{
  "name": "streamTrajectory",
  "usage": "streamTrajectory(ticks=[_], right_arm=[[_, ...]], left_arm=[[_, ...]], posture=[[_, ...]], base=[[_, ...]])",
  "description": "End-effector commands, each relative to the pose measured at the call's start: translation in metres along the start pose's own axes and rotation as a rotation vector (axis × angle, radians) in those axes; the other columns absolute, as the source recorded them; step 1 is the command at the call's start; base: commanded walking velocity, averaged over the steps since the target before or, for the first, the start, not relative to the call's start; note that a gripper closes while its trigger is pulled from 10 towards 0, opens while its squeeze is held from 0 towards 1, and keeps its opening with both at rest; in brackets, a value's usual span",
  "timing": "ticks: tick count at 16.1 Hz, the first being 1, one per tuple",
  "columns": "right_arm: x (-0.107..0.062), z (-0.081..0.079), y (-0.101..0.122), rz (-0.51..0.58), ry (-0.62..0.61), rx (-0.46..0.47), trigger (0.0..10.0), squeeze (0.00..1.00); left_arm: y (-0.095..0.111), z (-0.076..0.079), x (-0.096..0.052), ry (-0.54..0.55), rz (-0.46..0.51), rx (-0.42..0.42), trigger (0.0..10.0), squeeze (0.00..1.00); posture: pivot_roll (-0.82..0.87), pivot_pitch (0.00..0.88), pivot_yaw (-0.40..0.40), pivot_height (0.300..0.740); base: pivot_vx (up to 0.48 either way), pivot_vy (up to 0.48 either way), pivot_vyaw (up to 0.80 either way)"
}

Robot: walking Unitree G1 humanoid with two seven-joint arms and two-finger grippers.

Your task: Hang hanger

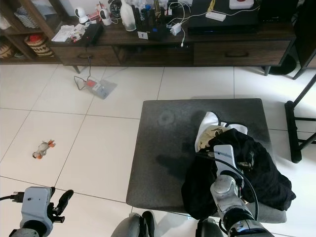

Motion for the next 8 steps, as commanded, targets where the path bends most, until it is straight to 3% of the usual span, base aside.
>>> streamTrajectory(ticks=[1, 6, 8], right_arm=[[-0.005, -0.006, -0.007, -0.016, 0.027, -0.009, 10.0, 0.0], [-0.006, -0.016, -0.015, -0.067, 0.14, -0.081, 10.0, 0.0], [0.002, -0.01, 0.001, -0.008, 0.113, -0.096, 10.0, 0.0]], left_arm=[[-0.009, -0.009, -0.008, 0.022, -0.043, 0.014, 10.0, 0.0], [-0.01, -0.007, -0.016, 0.018, -0.054, 0.014, 10.0, 0.0], [-0.012, -0.007, -0.022, 0.017, -0.066, 0.014, 10.0, 0.0]], posture=[[0.27, 0.402, 0.188, 0.676], [0.29, 0.425, 0.194, 0.676], [0.3, 0.441, 0.198, 0.676]], base=[[0.0, 0.0, 0.0], [0.0, 0.0, 0.0], [0.0, 0.0, 0.0]])
Point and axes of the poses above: a point about 5 cm out from each wrist's last joint towards the gripper, its own x axis pointing out of the wrist towards the gripper, its own y axis along the axis of the wrist's last joint, z = x × y, the point moved 3 cm from there along x, pointing out of the wrist towards the gripper, and after that the axes turned 5 degrees about x, right-handed, at the moved point
